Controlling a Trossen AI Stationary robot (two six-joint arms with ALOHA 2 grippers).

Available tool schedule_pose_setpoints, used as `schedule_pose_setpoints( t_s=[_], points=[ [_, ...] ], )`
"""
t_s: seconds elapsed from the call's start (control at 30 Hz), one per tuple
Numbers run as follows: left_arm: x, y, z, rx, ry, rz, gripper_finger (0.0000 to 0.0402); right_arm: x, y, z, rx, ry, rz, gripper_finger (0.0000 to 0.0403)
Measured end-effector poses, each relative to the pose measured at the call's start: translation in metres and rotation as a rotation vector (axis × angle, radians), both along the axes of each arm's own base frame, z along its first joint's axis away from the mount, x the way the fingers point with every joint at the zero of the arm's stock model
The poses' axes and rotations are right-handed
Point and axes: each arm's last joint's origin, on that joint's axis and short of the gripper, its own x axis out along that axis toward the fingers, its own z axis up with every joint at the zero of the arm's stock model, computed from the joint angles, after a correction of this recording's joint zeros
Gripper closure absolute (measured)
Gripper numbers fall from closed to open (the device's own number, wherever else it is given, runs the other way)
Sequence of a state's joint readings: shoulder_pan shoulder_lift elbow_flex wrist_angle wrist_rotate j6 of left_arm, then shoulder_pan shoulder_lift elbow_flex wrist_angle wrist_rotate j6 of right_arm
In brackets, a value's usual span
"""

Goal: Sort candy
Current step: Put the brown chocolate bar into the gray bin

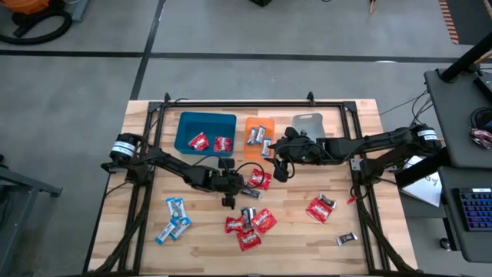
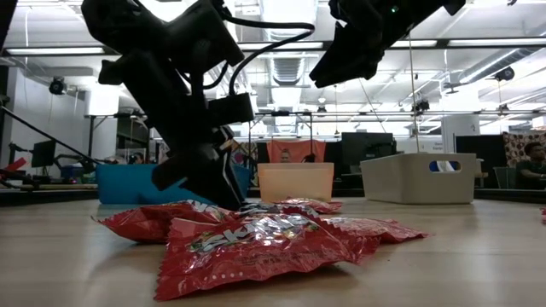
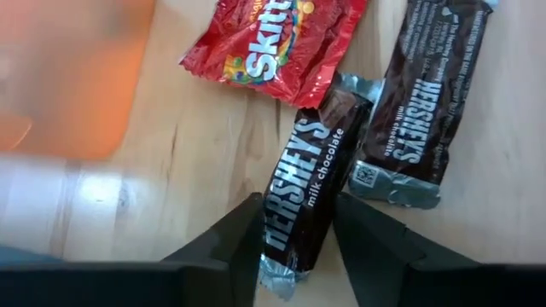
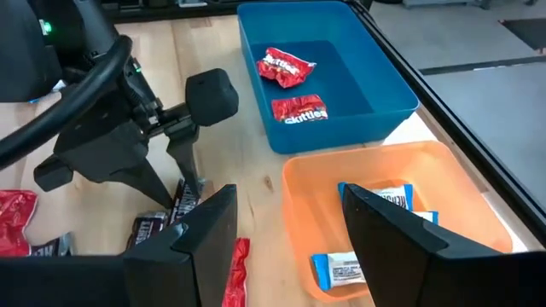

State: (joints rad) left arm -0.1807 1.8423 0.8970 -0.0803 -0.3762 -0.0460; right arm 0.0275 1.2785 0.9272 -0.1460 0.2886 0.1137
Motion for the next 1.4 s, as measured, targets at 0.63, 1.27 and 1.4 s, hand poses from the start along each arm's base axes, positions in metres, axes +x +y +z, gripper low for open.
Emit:
schedule_pose_setpoints(
  t_s=[0.63,1.27,1.4],
  points=[
    [-0.007,-0.008,0.016,0.005,-0.021,-0.053,0.04,-0.007,0.026,-0.022,-0.022,0.015,0.106,0.0197],
    [-0.068,-0.012,0.064,-0.209,-0.34,0.044,0.0401,-0.024,0.037,-0.066,0.003,-0.175,0.234,0.0197],
    [-0.077,-0.013,0.047,-0.279,-0.343,0.089,0.0401,-0.025,0.037,-0.069,0.015,-0.172,0.228,0.0197]
  ],
)
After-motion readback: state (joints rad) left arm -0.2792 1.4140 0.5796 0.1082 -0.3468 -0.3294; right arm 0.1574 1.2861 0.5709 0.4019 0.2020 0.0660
